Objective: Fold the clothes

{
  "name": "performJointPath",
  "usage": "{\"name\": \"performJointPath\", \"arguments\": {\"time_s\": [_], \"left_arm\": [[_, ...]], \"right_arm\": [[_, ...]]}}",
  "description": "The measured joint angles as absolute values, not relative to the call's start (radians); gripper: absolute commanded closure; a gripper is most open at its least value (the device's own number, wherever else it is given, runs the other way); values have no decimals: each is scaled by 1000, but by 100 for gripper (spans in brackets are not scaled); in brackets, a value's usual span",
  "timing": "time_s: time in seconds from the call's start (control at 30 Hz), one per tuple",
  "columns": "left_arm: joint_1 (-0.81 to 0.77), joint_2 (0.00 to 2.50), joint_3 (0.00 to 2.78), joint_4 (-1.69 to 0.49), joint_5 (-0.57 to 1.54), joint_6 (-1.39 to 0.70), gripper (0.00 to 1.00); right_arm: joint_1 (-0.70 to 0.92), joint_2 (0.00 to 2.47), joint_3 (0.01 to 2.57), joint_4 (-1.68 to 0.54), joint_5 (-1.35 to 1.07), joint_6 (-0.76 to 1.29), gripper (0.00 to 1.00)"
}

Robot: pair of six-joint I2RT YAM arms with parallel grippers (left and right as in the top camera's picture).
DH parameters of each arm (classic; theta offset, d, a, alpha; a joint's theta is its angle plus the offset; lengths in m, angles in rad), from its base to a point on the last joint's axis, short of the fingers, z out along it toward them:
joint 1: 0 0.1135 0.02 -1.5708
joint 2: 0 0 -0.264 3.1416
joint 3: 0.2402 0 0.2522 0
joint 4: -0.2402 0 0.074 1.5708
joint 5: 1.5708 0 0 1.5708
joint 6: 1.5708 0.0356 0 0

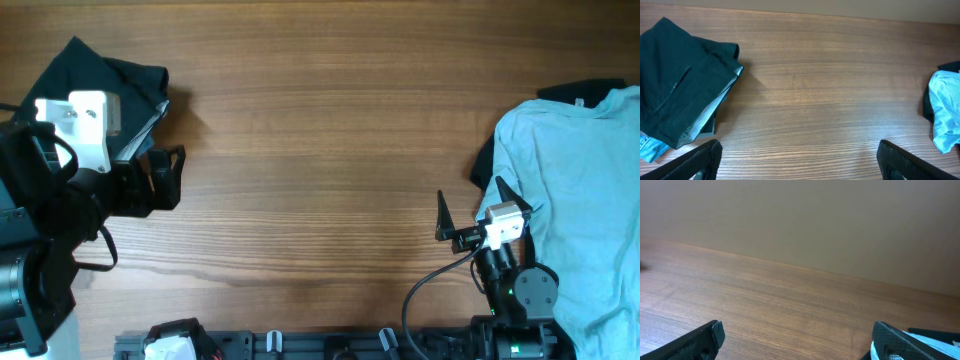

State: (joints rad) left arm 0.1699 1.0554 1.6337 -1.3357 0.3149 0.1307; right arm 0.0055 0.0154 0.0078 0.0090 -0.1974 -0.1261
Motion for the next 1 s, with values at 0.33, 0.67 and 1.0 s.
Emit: {"name": "performJointPath", "arguments": {"time_s": [0.33,0.67,1.0], "left_arm": [[66,971,1632,-1333,297,133,0],[65,535,1013,-574,357,209,0],[65,254,471,-325,519,181,0]], "right_arm": [[6,15,8,9,-197,-126,0],[6,15,8,9,-197,-126,0],[6,15,8,10,-194,-126,0]]}}
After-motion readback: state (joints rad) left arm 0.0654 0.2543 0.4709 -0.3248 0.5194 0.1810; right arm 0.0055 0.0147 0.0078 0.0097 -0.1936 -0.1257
